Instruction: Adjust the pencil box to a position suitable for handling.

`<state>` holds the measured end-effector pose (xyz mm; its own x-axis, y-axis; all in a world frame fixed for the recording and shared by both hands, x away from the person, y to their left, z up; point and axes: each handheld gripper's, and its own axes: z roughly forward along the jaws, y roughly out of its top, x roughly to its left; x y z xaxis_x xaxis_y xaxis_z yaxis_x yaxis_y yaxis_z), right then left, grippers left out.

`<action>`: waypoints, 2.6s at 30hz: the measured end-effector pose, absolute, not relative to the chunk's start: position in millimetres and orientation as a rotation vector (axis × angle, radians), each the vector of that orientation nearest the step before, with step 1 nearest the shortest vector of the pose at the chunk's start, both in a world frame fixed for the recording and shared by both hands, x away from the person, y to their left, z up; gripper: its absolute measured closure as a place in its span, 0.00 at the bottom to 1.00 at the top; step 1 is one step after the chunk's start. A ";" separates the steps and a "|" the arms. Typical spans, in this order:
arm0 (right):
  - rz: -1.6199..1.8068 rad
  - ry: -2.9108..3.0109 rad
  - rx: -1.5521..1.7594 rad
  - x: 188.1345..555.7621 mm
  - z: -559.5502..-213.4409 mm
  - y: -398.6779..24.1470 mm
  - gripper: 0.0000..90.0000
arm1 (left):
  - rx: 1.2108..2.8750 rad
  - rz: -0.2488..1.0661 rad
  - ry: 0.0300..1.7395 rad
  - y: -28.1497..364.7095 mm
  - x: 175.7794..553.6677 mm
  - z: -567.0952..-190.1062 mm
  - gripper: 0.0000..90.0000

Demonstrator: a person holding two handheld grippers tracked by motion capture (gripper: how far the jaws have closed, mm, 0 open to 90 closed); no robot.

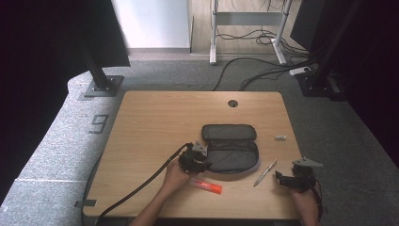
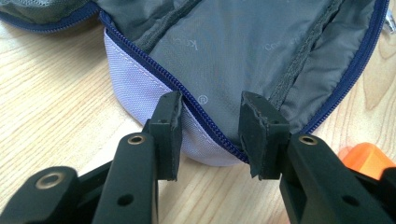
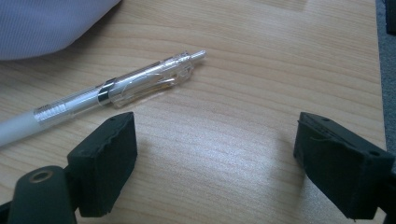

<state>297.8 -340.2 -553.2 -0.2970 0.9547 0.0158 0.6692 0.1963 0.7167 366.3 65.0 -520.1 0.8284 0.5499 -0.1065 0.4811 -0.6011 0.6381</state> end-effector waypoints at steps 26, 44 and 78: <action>0.876 2.041 1.513 297.8 -553.2 -340.2 0.15 | 2.308 0.186 0.728 90.4 359.5 -486.1 0.22; 0.875 2.041 1.513 297.8 -553.1 -340.1 0.15 | 2.250 0.233 0.764 126.1 349.4 -472.0 0.16; 0.873 2.040 1.512 297.7 -553.1 -340.0 0.15 | 2.221 0.330 0.856 191.5 326.4 -499.1 0.00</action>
<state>297.7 -340.0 -553.1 -0.2957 0.9552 0.0124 0.6686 0.1977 0.7168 326.4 191.5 -499.1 0.7465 0.6651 -0.0186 0.4801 -0.5190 0.7072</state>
